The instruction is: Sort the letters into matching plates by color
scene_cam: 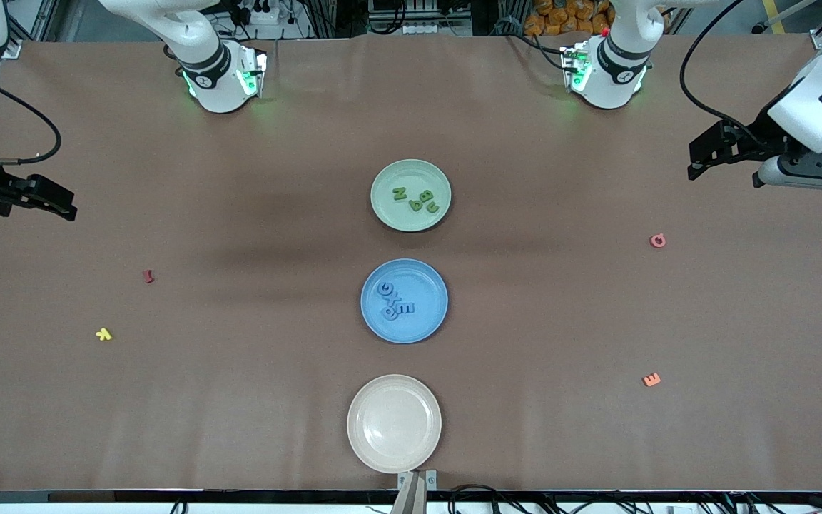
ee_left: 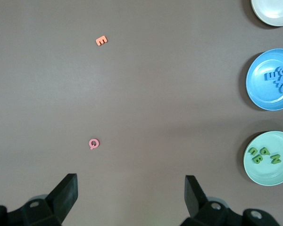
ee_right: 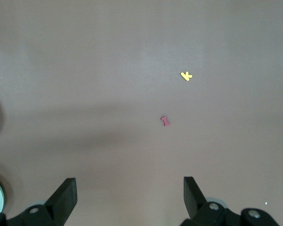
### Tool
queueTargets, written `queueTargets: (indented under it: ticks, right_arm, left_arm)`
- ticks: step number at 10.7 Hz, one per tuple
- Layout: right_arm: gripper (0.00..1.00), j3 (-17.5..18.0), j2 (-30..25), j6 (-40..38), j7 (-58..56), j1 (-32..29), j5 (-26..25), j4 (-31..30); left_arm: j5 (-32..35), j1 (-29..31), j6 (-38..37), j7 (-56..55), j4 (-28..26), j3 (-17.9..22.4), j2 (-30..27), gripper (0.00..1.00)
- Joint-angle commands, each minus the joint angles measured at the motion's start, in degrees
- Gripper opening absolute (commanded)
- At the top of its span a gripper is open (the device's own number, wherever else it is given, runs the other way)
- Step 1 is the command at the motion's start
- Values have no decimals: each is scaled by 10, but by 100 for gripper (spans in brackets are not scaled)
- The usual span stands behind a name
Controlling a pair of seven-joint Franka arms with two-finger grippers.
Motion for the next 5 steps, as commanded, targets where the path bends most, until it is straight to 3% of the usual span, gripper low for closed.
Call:
queueTargets:
  ticks: [1,5]
  right_arm:
    - [100,3,-9,-1,9,2,-7,-3]
    - [100,2,-6,-1,9,1,-7,3]
  left_arm:
    - [2,6,-10,13,4,-2,-5,100]
    - [2,7,-10,14,4,-2,-4,100]
